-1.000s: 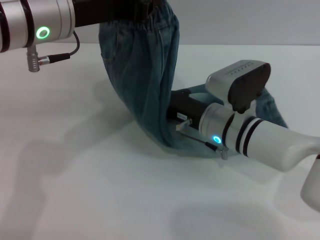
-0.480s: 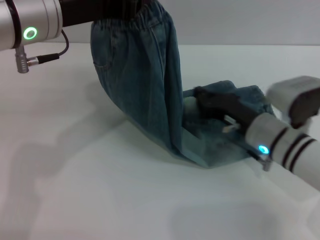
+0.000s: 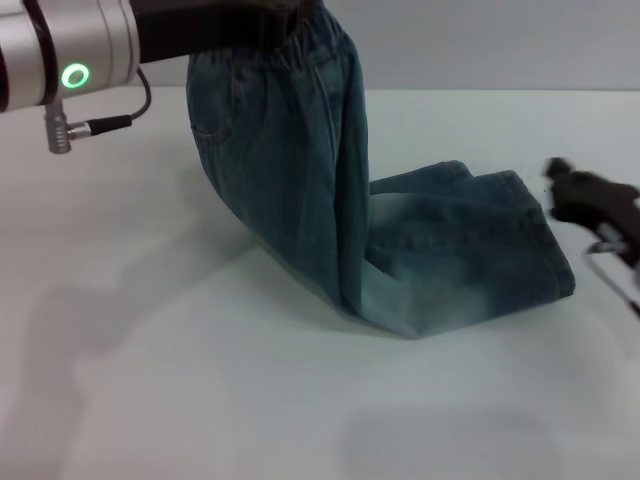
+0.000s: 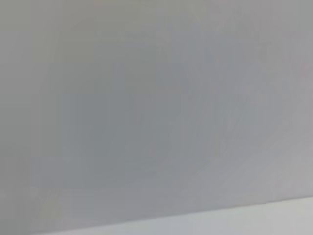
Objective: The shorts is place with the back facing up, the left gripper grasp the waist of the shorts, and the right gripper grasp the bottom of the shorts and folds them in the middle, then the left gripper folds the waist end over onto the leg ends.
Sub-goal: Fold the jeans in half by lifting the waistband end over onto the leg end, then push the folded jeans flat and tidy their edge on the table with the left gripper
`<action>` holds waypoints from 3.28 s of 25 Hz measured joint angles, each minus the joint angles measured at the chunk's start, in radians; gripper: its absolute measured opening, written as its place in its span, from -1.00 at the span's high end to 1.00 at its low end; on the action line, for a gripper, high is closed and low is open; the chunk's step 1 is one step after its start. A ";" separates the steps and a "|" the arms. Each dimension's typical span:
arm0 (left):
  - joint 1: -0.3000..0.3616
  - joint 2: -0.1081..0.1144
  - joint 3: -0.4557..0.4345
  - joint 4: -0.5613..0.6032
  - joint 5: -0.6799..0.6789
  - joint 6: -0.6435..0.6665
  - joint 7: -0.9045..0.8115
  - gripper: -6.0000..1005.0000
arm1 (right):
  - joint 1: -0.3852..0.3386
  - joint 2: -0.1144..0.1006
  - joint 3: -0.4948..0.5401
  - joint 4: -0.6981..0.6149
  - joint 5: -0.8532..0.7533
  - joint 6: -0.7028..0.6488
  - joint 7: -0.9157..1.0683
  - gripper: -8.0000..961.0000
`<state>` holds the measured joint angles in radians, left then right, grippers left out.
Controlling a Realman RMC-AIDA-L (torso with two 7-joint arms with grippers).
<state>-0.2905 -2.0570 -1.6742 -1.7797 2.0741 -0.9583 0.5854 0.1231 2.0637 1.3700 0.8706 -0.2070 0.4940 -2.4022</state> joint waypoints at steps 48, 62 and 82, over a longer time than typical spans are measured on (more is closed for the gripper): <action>-0.081 -0.005 0.551 0.377 -0.156 0.571 0.185 0.07 | -0.185 0.012 0.297 -0.038 -0.134 0.311 -0.064 0.98; 0.037 -0.003 0.915 0.546 0.000 1.393 0.170 0.09 | -0.177 0.018 0.310 -0.258 -0.117 0.569 -0.230 0.98; -0.125 -0.020 1.207 1.111 0.316 1.926 -0.541 0.99 | -0.137 0.019 0.291 -0.377 -0.068 0.609 -0.221 0.98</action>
<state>-0.4159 -2.0770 -0.4671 -0.6688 2.3900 0.9675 0.0441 -0.0144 2.0823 1.6610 0.4938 -0.2754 1.1029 -2.6235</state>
